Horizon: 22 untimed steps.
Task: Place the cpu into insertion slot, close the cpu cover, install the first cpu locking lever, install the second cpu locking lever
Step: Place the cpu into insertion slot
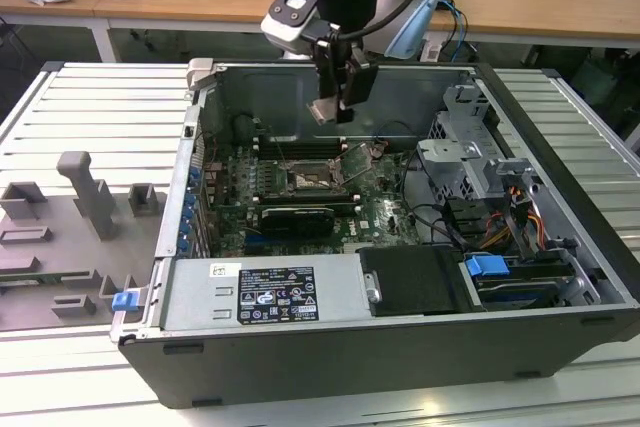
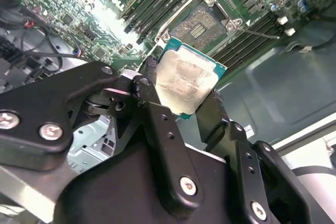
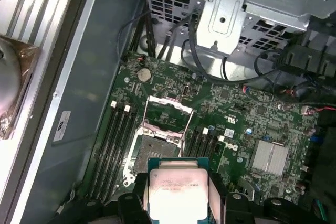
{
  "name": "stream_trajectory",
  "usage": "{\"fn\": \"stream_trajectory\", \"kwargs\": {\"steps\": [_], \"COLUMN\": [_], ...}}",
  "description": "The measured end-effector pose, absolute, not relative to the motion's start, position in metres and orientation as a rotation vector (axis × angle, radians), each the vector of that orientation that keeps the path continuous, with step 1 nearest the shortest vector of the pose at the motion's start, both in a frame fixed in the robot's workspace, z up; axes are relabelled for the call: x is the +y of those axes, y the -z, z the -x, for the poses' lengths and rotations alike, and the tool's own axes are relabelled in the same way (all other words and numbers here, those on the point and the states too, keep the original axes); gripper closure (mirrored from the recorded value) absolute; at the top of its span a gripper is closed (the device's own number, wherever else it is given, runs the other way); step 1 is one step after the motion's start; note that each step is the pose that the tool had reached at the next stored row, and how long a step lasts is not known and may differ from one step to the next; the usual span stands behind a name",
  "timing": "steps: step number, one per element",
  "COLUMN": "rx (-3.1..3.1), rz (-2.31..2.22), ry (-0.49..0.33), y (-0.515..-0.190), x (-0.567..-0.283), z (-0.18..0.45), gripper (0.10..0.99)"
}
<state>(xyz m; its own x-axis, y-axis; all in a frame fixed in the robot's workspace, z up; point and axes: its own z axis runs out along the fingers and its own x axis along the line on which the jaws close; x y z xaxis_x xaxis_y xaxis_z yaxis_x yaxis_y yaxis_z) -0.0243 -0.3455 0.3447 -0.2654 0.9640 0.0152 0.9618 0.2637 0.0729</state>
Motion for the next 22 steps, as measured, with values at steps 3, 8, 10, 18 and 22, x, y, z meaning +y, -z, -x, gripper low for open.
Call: {"fn": "stream_trajectory", "kwargs": {"steps": [3, 8, 10, 18, 22], "rx": [2.414, 2.333, 2.291, 2.169, 2.084], "rz": [-1.954, -2.046, -2.090, -2.210, -2.285], "ry": [-0.102, -0.100, -0.098, -0.091, -0.086], "y": [-0.3438, -0.3427, -0.3421, -0.3402, -0.3390], "x": [-0.3455, -0.3455, -0.3455, -0.3455, -0.3455], "z": [0.0243, 0.0243, 0.0243, 0.0243, 0.0243], "gripper": [0.545, 0.545, 0.545, 0.545, 0.545]}}
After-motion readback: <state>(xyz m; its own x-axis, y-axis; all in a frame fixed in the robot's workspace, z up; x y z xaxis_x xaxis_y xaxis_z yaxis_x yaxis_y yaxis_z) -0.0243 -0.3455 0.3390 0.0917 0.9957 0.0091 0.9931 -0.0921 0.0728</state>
